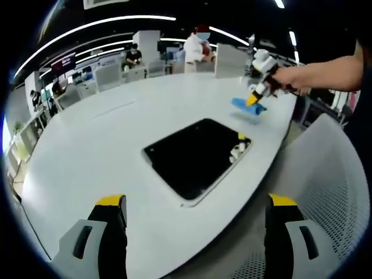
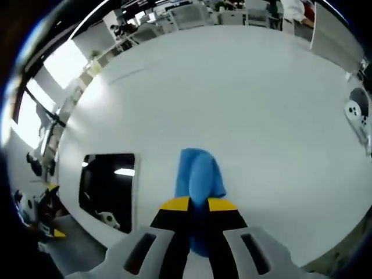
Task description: Wipe the mirror surface with the cleaning cloth until all visible marks leave the cleaned area.
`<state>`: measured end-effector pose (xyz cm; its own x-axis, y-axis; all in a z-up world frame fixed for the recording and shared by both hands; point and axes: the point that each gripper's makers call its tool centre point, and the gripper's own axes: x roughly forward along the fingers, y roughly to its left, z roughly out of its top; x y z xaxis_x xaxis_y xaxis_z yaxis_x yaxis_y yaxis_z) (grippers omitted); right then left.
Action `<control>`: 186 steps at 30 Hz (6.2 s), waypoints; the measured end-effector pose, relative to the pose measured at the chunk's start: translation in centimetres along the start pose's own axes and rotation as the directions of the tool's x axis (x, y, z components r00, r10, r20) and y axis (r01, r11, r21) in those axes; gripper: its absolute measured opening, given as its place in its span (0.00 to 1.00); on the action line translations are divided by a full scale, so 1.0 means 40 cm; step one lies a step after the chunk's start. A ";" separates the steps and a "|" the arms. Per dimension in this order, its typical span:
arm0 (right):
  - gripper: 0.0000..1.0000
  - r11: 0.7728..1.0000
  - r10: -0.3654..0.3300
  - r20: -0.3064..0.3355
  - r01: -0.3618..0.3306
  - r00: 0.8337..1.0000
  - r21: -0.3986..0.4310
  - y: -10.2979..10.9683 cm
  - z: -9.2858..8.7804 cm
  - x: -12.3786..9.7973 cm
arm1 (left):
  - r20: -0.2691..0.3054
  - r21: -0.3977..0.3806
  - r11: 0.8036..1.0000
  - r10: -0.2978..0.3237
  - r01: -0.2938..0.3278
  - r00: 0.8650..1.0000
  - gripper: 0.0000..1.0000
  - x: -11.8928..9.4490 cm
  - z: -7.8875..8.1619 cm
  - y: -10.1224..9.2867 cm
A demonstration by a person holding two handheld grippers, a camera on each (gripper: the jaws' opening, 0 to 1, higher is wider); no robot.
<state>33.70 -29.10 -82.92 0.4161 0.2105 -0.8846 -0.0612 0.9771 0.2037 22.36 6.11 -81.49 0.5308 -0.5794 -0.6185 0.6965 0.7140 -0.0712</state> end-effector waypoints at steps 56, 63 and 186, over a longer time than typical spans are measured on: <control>0.03 0.997 0.083 -0.150 -0.083 0.985 0.002 0.293 0.019 0.187 | 0.015 -0.017 1.000 -0.009 0.010 1.000 1.00 0.002 0.008 -0.002; 0.03 0.996 0.087 -0.159 -0.088 0.983 -0.001 0.326 0.024 0.201 | 0.017 -0.014 1.000 -0.008 0.008 1.000 1.00 0.002 0.008 -0.002; 0.03 0.938 0.304 -0.234 -0.333 0.924 -0.095 0.782 -0.088 0.255 | 0.018 -0.013 1.000 -0.007 0.007 1.000 1.00 0.007 0.009 -0.005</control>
<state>32.82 3.73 -87.04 0.1535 0.4983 -0.8533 -0.2820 0.8497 0.4455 22.55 5.66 -81.36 0.5349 -0.5913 -0.6036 0.6940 0.7149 -0.0852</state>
